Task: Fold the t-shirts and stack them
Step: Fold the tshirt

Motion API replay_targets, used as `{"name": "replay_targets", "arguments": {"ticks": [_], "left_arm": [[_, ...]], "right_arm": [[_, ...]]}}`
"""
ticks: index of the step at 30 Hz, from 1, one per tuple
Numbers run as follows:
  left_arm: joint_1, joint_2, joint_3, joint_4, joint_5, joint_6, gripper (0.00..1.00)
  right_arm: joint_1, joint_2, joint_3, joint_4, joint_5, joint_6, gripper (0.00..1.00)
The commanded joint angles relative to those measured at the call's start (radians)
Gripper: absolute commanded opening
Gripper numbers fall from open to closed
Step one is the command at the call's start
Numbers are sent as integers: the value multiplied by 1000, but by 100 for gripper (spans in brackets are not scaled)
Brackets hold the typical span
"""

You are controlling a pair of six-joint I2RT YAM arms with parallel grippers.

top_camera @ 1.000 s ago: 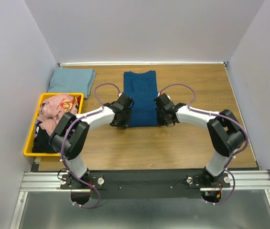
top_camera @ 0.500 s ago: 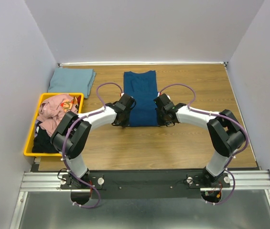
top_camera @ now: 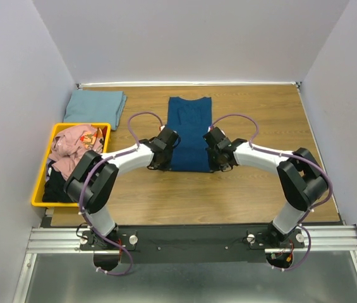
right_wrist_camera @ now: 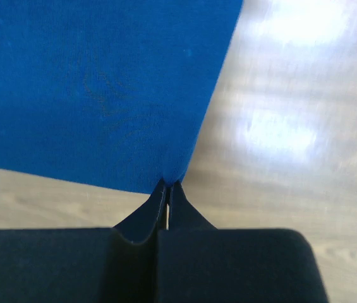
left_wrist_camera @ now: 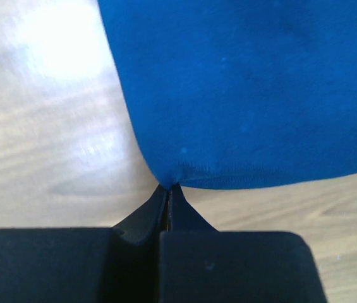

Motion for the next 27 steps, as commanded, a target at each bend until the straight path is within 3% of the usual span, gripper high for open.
{"name": "replay_targets", "arguments": {"ticks": [1, 7, 10, 11, 14, 17, 20, 22, 27], "left_arm": [[-51, -84, -37, -114, 8, -18, 0], [-224, -266, -122, -230, 19, -142, 0], [-396, -387, -187, -327, 33, -292, 0], [-501, -441, -210, -356, 44, -338, 0], [-664, -536, -242, -436, 112, -537, 0], [-807, -590, -235, -451, 174, -668, 0], [-806, -619, -181, -484, 95, -665, 0], [-742, -633, -159, -488, 65, -612, 0], [-418, -664, -110, -429, 53, -386, 0]], "right_arm": [[34, -49, -37, -207, -30, -18, 1], [154, -193, -89, -401, -94, 42, 1], [240, -304, -128, -518, -184, 111, 1], [272, -359, -137, -546, -195, 163, 1], [379, -451, -172, -625, -267, 264, 1], [409, -502, -147, -688, -335, 292, 1], [407, -525, -32, -768, -231, 286, 1], [387, -473, 123, -805, -154, 257, 1], [248, -353, 344, -836, -94, 82, 1]]}}
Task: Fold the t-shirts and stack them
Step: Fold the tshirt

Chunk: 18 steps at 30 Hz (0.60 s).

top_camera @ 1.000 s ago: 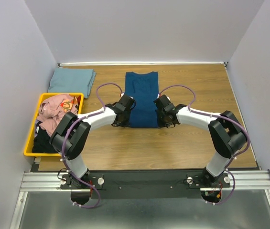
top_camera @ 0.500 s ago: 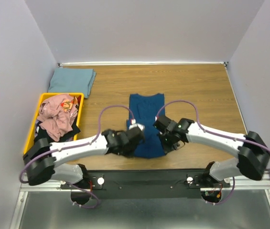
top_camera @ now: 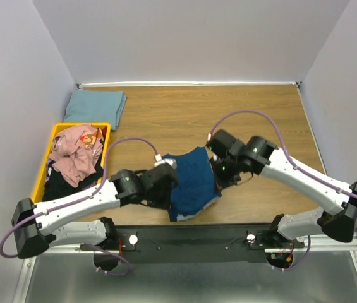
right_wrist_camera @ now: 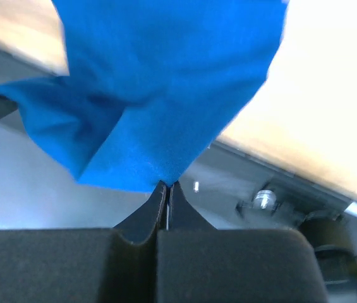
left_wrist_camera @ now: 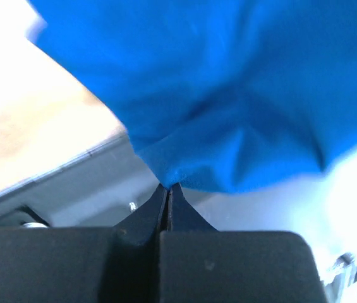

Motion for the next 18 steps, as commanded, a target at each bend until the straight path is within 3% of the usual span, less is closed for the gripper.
{"name": "replay_targets", "arguments": {"ticks": [1, 5, 14, 18], "left_arm": [[197, -23, 58, 27, -53, 203, 0], [408, 27, 126, 90, -24, 347, 0], [654, 191, 195, 290, 123, 529, 0], [716, 292, 207, 354, 168, 561, 0]], "right_arm": [[-131, 83, 164, -57, 88, -134, 1], [-205, 227, 322, -52, 86, -249, 1], [-369, 514, 704, -34, 39, -395, 1], [-412, 631, 724, -2, 37, -421, 1]]}}
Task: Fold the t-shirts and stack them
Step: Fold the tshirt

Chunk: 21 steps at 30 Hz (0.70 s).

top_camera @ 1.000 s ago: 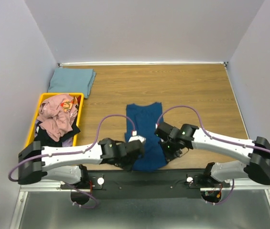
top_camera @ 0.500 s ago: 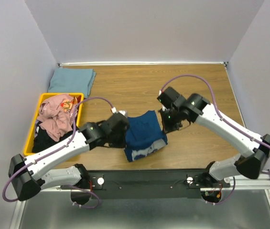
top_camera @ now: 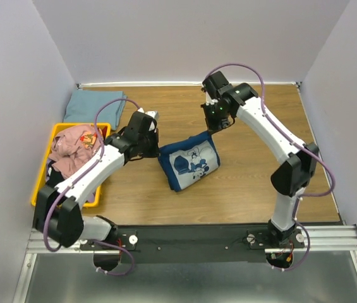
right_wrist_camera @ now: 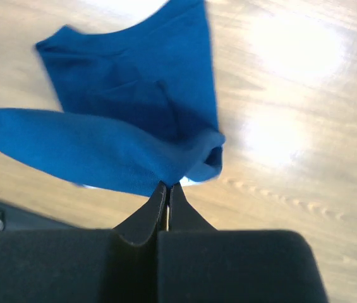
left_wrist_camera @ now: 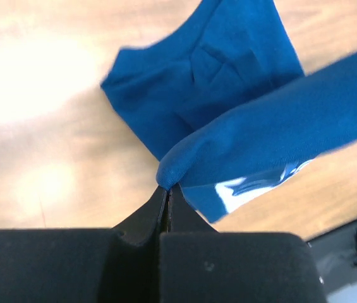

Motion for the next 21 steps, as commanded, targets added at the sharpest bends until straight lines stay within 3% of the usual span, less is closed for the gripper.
{"name": "replay_targets", "arguments": {"ticks": [1, 6, 13, 21], "left_arm": [[44, 92, 21, 114, 88, 99, 0], [67, 212, -28, 195, 116, 98, 0], [75, 236, -98, 263, 108, 58, 0], [76, 246, -150, 320, 87, 4, 0]], "right_arm": [[-46, 108, -8, 44, -35, -69, 1], [-77, 168, -120, 174, -42, -81, 1], [-85, 232, -168, 335, -26, -93, 1], [-88, 268, -179, 398, -14, -100, 1]]}}
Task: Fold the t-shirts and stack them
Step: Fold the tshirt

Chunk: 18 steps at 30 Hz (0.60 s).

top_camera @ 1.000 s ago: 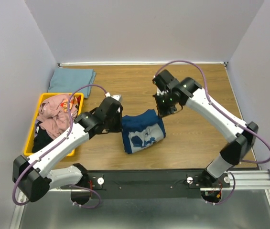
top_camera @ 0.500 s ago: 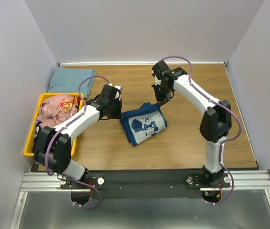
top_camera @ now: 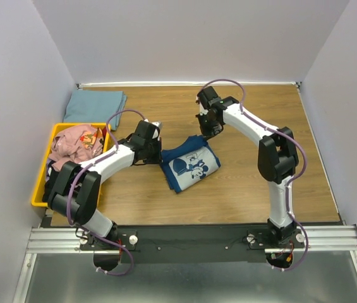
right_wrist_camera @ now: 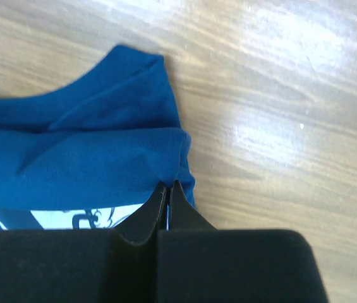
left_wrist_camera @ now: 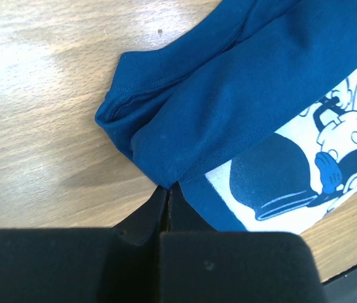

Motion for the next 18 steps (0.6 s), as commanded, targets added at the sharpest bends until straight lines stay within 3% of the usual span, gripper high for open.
{"name": "replay_targets", "arguments": {"ticks": [1, 2, 4, 6, 7, 8, 10, 11, 12, 15, 18], "left_arm": [[10, -13, -23, 36, -18, -44, 0], [9, -29, -25, 34, -28, -52, 0], [10, -80, -31, 22, -52, -67, 0], [9, -123, -39, 14, -61, -86, 2], [10, -135, -45, 14, -67, -90, 7], [10, -163, -55, 13, -89, -106, 19], [9, -213, -69, 4, -120, -124, 41], [9, -214, -69, 0, -120, -124, 41], [9, -259, -82, -1, -142, -141, 52], [-2, -384, -120, 14, -193, -181, 59], [-42, -453, -148, 34, -175, -182, 61]], "right_arm": [[-6, 6, -14, 66, 12, -12, 1], [-6, -6, -17, 71, 12, -9, 1], [-8, -32, -26, 94, 12, -6, 11], [-8, -72, -43, 109, 39, 0, 29], [-6, -83, -47, 115, 41, 2, 35], [-6, -94, -57, 123, 44, 12, 41], [-6, -137, -84, 141, 45, 25, 45], [-6, -158, -84, 152, 45, 25, 45], [-6, -198, -119, 176, 41, 32, 47], [-20, -273, -199, 212, 22, 37, 47], [-80, -330, -327, 291, -117, 55, 47]]}}
